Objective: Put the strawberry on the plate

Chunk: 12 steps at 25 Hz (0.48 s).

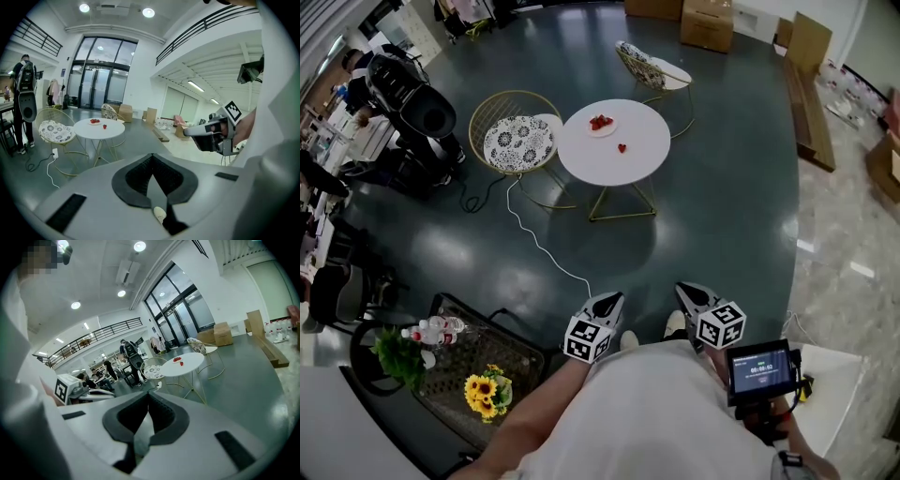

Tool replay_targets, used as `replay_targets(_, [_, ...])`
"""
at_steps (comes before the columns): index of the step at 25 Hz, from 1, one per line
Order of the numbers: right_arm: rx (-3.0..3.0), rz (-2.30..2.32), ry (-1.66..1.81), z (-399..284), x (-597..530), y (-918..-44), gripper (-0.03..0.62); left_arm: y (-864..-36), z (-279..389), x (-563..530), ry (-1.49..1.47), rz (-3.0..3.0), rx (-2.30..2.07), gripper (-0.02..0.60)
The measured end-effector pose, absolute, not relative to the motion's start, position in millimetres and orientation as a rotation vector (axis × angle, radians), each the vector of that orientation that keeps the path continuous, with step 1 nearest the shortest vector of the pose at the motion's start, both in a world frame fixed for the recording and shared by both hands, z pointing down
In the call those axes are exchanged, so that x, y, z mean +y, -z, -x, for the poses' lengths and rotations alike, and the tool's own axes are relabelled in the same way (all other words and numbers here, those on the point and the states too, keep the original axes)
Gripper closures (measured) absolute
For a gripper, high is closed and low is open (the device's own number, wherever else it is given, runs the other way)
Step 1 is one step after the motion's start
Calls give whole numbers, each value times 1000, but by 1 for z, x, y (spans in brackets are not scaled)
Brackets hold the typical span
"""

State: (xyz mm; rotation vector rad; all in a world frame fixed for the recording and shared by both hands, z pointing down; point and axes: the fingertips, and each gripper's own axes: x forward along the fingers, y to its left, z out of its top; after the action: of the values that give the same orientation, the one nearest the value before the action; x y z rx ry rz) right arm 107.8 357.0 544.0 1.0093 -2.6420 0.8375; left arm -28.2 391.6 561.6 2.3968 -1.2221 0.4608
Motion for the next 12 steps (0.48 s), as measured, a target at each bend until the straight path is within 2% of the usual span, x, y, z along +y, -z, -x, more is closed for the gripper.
replay_targets(12, [-2649, -1008, -865, -175, 310, -543, 588, -553, -42, 348, -490, -2396, -1230, 575])
